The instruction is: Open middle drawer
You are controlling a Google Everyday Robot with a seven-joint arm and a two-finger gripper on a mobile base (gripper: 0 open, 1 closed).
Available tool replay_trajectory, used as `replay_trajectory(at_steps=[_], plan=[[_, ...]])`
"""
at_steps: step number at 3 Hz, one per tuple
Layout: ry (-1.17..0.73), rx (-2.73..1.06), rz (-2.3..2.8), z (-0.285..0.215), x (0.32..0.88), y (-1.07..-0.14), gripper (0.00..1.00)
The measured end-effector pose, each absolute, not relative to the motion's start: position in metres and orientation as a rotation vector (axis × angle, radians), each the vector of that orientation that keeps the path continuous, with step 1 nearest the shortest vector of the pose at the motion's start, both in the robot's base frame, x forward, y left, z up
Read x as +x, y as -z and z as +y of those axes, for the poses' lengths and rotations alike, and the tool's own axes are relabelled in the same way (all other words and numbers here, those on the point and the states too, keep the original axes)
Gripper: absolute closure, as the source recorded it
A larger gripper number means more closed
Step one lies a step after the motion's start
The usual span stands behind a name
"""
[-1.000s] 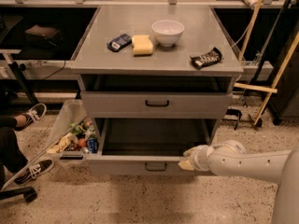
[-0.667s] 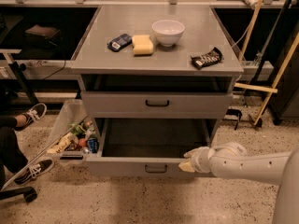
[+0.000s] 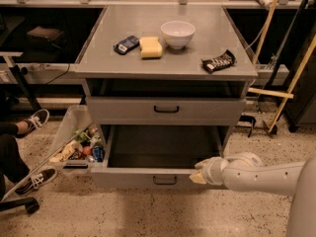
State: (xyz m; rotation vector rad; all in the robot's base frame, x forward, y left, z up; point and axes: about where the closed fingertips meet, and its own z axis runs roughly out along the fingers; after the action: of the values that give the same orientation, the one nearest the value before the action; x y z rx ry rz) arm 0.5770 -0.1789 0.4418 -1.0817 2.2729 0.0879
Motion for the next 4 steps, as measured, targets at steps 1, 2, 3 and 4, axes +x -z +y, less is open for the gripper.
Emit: replay_trajectory(at_steps=[1,2,3,4], plan=[[-0.088,-1.082,2.273,-0.177,0.577,-0.443,1.00],[-0.078,-1.080,2.275,-0.183,0.572,-0.443,1.00],[-0.078,-1.080,2.275,-0.181,0.572,-0.444,1.00],[-0.071,-1.063,2.288,-0.189,0.565,-0.443,1.00]])
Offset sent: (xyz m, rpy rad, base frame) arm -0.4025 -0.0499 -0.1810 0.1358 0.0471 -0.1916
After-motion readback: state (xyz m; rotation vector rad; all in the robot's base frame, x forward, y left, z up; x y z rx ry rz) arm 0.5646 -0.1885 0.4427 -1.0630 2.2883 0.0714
